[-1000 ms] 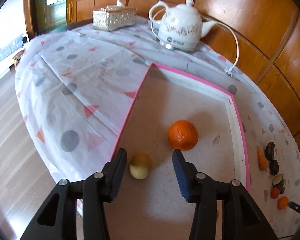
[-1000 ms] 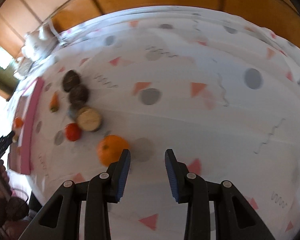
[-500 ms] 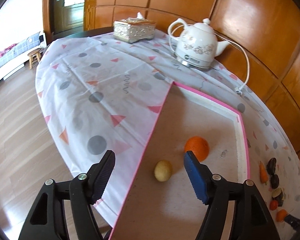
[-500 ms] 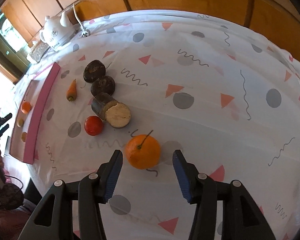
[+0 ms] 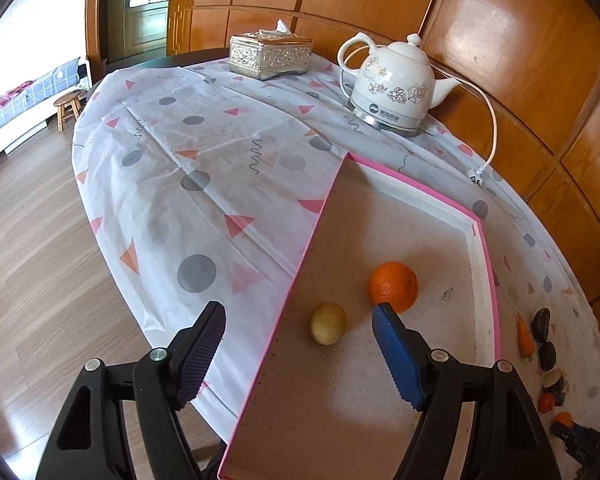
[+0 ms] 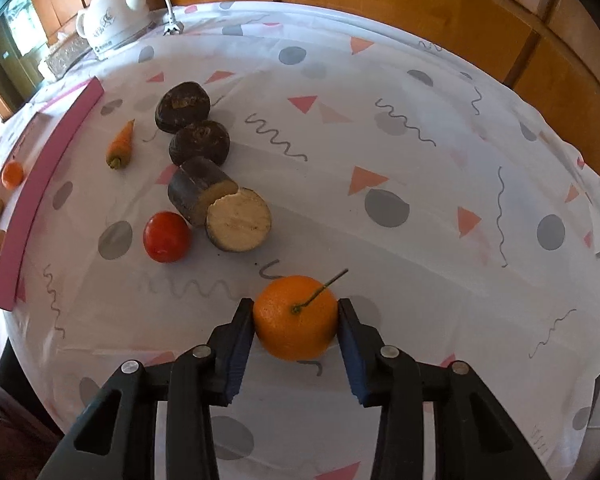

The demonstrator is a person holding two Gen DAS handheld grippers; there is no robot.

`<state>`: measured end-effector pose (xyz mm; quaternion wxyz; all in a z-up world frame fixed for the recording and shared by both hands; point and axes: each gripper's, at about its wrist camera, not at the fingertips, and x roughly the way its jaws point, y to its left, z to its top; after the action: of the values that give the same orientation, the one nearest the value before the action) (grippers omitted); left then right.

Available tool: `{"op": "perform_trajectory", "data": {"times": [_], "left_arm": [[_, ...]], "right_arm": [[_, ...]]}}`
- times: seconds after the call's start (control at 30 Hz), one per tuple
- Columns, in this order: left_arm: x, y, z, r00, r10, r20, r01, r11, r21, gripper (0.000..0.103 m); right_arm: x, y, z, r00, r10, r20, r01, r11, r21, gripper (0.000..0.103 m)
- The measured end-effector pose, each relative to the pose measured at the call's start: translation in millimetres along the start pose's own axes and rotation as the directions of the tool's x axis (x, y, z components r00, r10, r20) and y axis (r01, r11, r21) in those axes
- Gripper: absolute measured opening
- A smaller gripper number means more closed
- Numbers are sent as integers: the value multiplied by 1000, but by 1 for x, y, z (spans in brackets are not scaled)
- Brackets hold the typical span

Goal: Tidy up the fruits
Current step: 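Grasp the stemmed tangerine with the right gripper, then carry the tangerine into the pink tray and open the right gripper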

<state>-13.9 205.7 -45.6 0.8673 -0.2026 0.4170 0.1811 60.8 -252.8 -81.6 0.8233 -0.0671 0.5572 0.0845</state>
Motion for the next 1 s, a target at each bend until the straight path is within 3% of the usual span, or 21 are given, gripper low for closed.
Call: {"op": "perform_trajectory", "data": {"times": [0.63,1.0], "left_arm": [[-2,1,0,1000,-20,-4,20,1000,-18,77],[-4,29,11,1000,13,13,-12,992,-124,82]], "right_arm": [[-3,8,-9,999,-35,-6,35,999,-4,40],[-8,22,-19,999,-43,-2,43,998,48,40]]}}
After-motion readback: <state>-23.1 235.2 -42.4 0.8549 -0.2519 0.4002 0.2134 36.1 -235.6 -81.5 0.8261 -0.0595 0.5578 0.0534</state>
